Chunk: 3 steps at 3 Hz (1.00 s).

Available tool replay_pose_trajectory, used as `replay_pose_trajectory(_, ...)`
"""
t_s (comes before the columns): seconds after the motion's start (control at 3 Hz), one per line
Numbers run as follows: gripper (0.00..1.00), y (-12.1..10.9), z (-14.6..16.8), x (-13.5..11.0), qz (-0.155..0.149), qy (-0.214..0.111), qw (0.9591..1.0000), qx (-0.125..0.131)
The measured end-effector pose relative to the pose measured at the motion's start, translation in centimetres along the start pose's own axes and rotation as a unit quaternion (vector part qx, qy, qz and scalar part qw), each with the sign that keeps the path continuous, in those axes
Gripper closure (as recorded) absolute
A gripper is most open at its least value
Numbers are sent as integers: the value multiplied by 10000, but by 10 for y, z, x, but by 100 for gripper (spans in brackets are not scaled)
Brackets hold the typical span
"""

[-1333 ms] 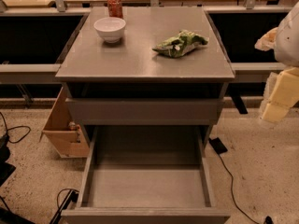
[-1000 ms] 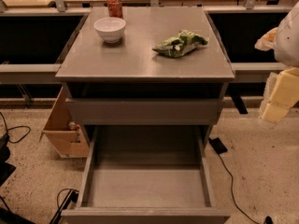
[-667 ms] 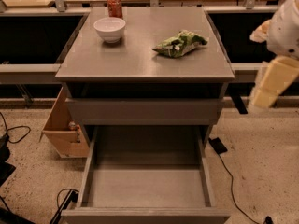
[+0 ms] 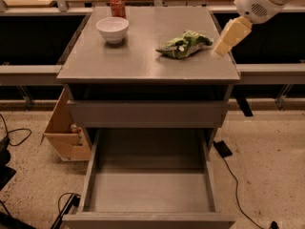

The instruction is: Place green jalapeno chip bag into middle drawer

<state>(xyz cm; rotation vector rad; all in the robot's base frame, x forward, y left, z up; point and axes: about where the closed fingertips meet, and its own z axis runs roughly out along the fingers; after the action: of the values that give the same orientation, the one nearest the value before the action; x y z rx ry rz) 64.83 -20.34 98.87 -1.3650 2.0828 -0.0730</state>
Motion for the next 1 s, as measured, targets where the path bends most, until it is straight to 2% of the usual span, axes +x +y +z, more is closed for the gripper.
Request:
replay_pose_trajectory(0.33, 0, -37, 26, -18, 284, -350, 9983, 365)
replay_pose_trajectory(0.67, 0, -43, 31, -22, 326, -424, 9976, 441)
replay_pose_trajectory(1.0, 0, -47, 44, -21, 505, -619, 9957, 461)
